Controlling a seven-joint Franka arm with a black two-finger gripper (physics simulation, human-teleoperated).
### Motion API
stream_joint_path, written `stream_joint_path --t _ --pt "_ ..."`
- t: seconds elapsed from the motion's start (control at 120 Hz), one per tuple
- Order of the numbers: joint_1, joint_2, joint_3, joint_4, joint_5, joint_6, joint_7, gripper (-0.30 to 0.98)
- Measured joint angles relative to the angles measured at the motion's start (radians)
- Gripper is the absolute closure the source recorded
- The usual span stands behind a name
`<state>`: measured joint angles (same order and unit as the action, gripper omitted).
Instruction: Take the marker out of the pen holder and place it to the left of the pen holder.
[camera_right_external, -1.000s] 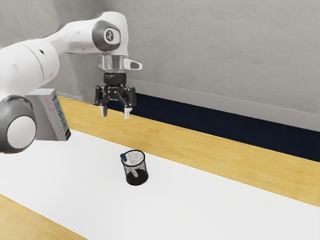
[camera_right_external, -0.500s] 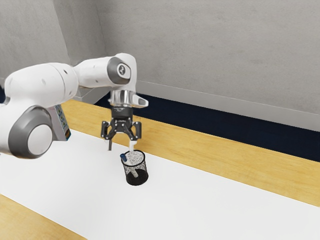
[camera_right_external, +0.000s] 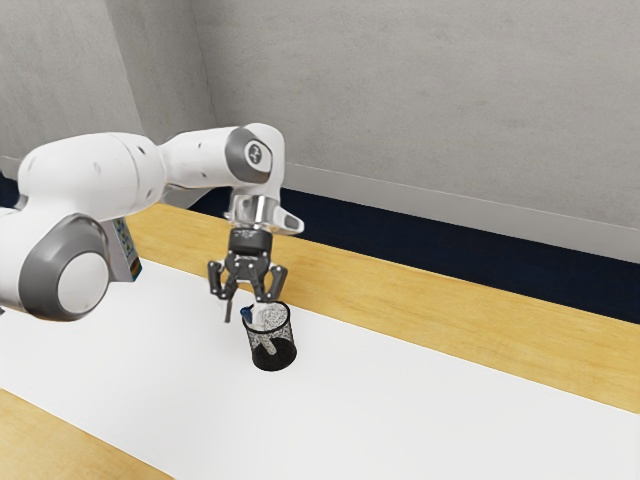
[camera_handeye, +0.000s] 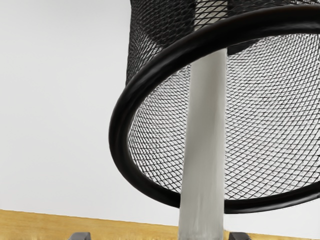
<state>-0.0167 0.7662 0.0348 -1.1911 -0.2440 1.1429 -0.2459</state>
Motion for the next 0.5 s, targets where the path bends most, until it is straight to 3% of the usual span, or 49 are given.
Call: stream_joint_path --t 0.5 --pt "-0.047 0.0 -0.001 0.011 0.0 -0.004 -0.024 0.62"
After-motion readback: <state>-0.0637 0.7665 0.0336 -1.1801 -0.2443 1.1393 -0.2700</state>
